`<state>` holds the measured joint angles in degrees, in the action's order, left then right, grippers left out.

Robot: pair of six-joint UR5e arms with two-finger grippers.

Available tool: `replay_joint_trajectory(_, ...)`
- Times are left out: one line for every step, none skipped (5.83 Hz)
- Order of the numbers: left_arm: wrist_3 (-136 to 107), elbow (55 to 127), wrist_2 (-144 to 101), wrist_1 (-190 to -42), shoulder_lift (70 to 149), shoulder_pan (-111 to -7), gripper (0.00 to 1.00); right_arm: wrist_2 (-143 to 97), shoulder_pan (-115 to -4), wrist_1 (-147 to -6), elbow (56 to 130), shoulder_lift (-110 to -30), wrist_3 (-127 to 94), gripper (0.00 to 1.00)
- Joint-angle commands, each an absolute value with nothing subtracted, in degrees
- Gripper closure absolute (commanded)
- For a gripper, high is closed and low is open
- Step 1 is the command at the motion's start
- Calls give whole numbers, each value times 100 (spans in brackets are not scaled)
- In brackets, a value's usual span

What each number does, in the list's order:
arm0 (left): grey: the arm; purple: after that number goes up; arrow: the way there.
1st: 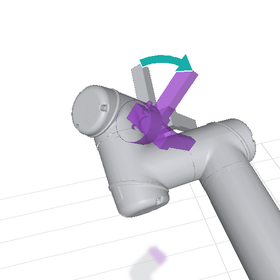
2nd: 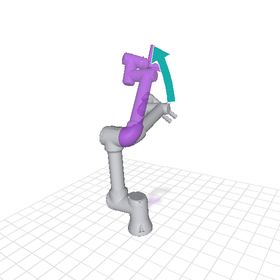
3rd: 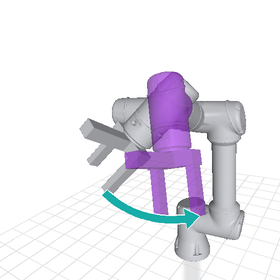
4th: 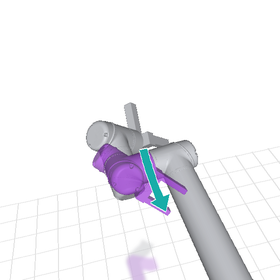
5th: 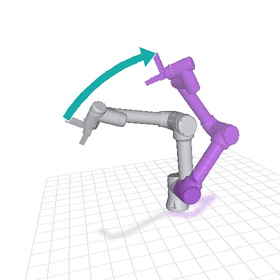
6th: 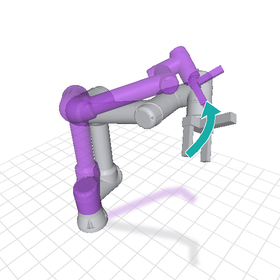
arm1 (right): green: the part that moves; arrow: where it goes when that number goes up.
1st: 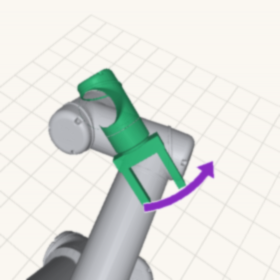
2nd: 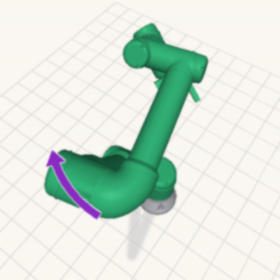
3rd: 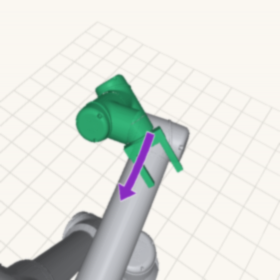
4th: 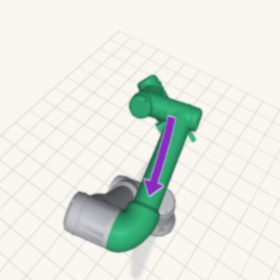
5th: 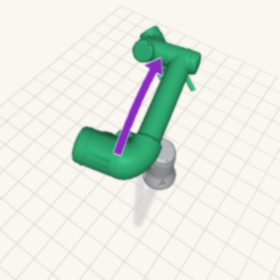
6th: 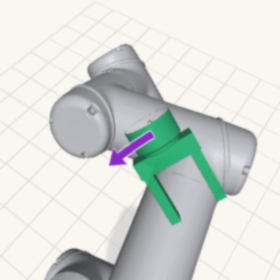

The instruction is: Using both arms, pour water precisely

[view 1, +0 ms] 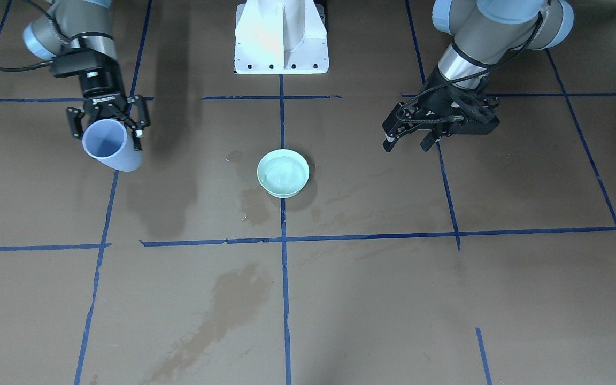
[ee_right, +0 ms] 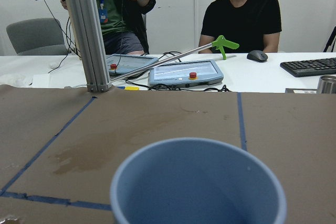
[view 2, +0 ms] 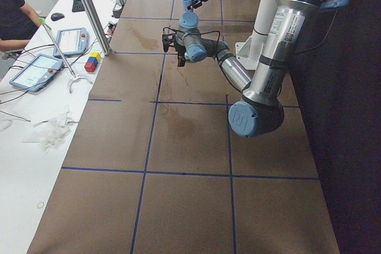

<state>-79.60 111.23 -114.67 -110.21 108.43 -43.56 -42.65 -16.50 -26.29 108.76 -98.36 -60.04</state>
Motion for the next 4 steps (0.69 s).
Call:
replay_joint_trajectory(-7963,11057,-11452,-11021,10854,-4220,0,-4307,-1714,-1594,10689,-10868,-6143,97)
replay_joint_trajectory(-7963,11004,-11452,-11021,10889,-4210,0,-4298,-1757,-651,10000,-11081,-6248,97)
replay_joint_trajectory(-7963,11004,-11452,-11021,10898,-4210,0,-4298,-1906,237,9236,-11092,-6188,98)
replay_joint_trajectory(-7963,11013,-11452,-11021,10890,-4210,0,-4272,-1942,281,9046,-11083,-6205,99)
